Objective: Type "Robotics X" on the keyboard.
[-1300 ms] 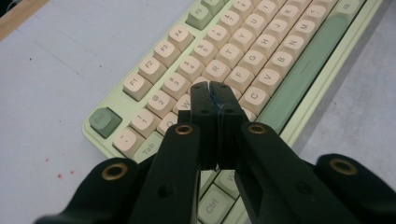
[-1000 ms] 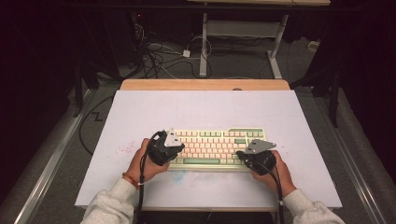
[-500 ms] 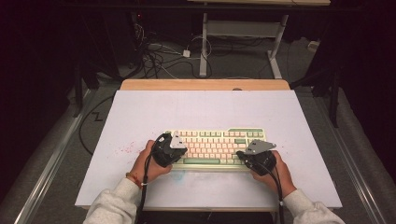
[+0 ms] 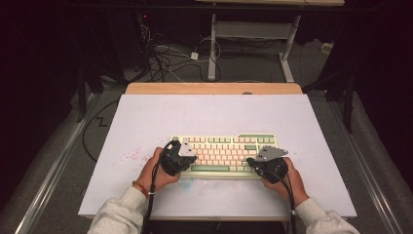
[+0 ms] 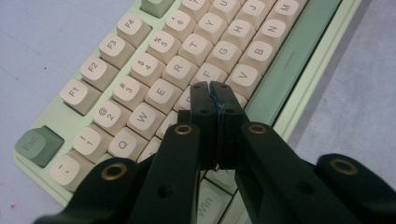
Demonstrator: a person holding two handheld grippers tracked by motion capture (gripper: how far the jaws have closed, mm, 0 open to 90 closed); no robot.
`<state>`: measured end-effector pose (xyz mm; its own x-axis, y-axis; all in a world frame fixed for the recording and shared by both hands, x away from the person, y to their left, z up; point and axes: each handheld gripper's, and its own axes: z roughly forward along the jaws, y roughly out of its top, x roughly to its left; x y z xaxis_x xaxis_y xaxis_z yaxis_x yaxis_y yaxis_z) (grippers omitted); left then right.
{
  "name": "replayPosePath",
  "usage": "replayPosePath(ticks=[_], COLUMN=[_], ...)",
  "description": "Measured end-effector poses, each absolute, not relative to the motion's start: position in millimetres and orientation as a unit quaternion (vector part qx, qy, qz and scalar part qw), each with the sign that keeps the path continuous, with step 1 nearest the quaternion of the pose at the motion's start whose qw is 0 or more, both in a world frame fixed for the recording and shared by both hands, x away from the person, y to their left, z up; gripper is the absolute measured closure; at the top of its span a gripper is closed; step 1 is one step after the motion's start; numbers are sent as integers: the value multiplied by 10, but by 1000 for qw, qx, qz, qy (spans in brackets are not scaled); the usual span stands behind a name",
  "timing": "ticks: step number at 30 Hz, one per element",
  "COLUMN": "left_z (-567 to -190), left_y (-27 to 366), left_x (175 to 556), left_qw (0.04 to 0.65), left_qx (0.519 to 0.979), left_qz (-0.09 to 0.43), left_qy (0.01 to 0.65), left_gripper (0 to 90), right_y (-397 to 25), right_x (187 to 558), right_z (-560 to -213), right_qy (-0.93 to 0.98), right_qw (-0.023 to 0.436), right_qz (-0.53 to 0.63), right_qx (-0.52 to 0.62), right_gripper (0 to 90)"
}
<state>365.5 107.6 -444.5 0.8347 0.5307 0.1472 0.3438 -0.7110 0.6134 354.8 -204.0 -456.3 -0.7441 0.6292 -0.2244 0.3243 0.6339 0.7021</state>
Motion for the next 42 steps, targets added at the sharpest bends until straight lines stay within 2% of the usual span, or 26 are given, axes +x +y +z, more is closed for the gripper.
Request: replayPosePath(ticks=[11, 17, 28, 35, 42], left_z=[-4406, -4490, -4337, -4346, -4359], left_y=[1113, 1070, 1138, 1184, 1204], left_x=[3640, 3658, 3603, 3614, 3596], left_qw=[305, 281, 317, 320, 329], left_qx=[904, 913, 893, 885, 874], left_qz=[170, 164, 194, 206, 233], left_qy=[246, 246, 255, 269, 271], left_gripper=[853, 866, 833, 710, 539], right_y=[-2039, -2038, -2075, -2119, -2126], right_x=[3547, 3549, 3538, 3516, 3505], right_z=[-4562, -4562, -4524, -4419, -4372], right_qy=[874, 874, 869, 857, 852], right_qw=[232, 232, 234, 244, 249], right_qz=[329, 328, 340, 360, 367], right_qx=[272, 272, 275, 277, 277], right_gripper=[899, 899, 900, 900, 897])
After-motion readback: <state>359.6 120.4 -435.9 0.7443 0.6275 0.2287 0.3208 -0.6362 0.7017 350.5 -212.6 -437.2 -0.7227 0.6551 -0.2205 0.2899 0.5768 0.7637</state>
